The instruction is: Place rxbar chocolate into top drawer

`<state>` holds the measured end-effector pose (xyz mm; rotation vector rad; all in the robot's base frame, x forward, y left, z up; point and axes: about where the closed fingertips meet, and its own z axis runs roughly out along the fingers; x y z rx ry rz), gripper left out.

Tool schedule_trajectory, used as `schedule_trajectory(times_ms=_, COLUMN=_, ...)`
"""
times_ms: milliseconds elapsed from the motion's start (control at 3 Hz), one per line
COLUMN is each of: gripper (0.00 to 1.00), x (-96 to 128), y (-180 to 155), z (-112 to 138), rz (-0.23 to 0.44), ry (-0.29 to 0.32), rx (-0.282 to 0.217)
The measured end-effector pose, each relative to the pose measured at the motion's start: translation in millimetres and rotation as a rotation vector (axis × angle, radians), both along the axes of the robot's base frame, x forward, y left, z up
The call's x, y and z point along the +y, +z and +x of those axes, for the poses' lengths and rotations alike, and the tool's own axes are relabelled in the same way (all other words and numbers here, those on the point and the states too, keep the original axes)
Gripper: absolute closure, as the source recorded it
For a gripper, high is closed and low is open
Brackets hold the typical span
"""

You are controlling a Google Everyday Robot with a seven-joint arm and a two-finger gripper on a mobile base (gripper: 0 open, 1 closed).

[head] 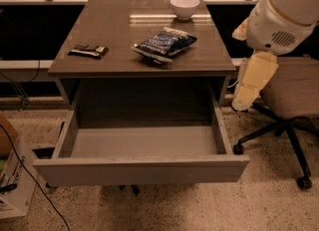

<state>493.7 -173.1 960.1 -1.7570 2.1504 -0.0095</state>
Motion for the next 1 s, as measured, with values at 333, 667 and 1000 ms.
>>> schedule_trajectory(times_ms=333, gripper=0.00, x=25, y=-13, z=24, rz=0.018, ry=0.036, rx=0.023)
schedule_trajectory(times_ms=667, gripper=0.00, x=65, y=-23, z=57, rz=0.043, ry=0.090, rx=0.047)
schedule_trajectory(times_ms=1000, gripper=0.00, x=102, y=-18, z=87, rz=0.108, ry=0.130, rx=0.055)
